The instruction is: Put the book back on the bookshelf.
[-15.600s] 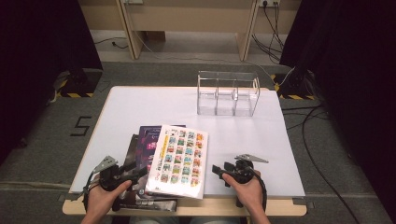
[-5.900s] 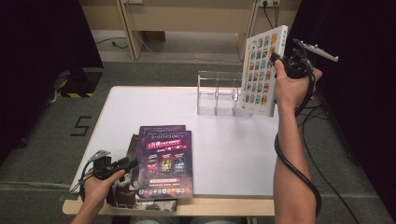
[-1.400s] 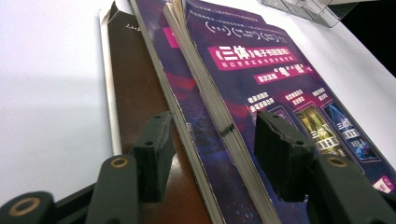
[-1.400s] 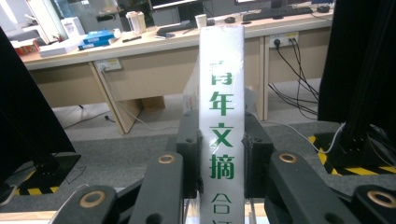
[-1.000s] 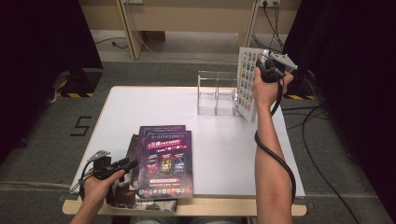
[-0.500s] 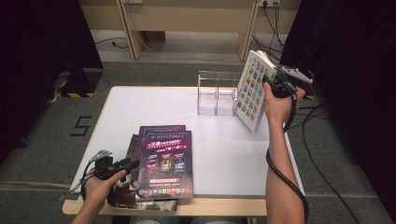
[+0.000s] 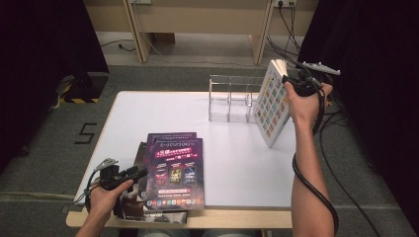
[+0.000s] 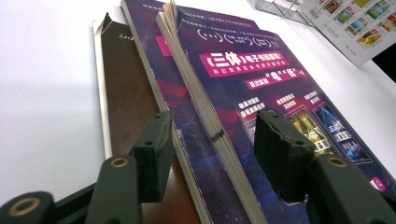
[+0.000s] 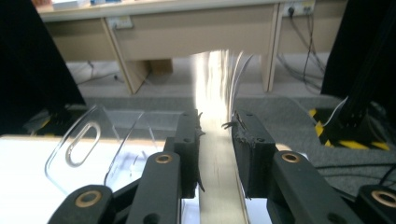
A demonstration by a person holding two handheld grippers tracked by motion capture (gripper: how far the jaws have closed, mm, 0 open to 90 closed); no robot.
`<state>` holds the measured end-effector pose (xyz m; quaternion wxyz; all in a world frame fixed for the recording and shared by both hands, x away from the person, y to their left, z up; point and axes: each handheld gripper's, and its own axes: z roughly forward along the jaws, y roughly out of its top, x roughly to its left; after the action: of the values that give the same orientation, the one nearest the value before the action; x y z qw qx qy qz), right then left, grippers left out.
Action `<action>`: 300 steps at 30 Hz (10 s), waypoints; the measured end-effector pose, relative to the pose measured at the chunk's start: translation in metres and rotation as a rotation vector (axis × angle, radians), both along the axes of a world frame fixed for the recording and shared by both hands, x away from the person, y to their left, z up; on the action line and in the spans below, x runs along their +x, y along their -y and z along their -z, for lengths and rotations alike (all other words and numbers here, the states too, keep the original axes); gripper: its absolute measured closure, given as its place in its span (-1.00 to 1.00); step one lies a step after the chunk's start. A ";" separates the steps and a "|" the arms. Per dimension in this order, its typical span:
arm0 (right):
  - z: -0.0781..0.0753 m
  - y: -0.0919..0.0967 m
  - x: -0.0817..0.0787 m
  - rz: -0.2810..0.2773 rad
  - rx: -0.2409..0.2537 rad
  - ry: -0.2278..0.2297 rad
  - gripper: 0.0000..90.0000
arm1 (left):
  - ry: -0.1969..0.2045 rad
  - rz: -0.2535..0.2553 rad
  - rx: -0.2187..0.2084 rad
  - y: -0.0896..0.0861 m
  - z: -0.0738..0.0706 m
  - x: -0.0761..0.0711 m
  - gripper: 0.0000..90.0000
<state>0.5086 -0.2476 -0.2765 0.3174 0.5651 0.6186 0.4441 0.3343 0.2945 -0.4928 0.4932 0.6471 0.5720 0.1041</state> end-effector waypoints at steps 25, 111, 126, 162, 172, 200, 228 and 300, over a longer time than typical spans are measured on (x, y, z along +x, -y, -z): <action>0.000 0.008 0.013 -0.019 -0.035 -0.204 0.65 | -0.004 0.005 0.001 0.001 0.002 0.000 0.04; -0.004 -0.031 0.045 0.085 -0.001 -0.084 0.66 | 0.126 -0.105 0.152 -0.008 0.000 -0.002 -0.26; -0.001 -0.033 0.056 0.109 -0.005 -0.069 0.66 | 0.129 -0.107 0.152 -0.008 0.000 -0.002 -0.25; 0.015 -0.037 0.078 0.123 0.009 -0.124 0.65 | 0.133 -0.099 0.155 -0.008 0.000 -0.002 -0.25; 0.016 -0.037 0.079 0.126 -0.054 -0.107 0.60 | 0.136 -0.096 0.156 -0.007 0.000 -0.002 -0.24; 0.011 -0.014 0.072 0.140 -0.105 -0.091 0.25 | 0.140 -0.087 0.162 -0.003 0.000 -0.002 -0.23; 0.007 -0.003 0.037 0.127 -0.063 -0.049 0.10 | 0.148 -0.085 0.162 0.000 -0.002 -0.003 -0.23; 0.056 -0.010 -0.067 0.030 -0.059 -0.044 0.09 | 0.152 -0.070 0.165 0.006 -0.004 -0.005 -0.22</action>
<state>0.4412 -0.2374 -0.3320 0.3273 0.5743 0.6296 0.4083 0.3289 0.2889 -0.4885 0.4763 0.6553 0.5447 0.2168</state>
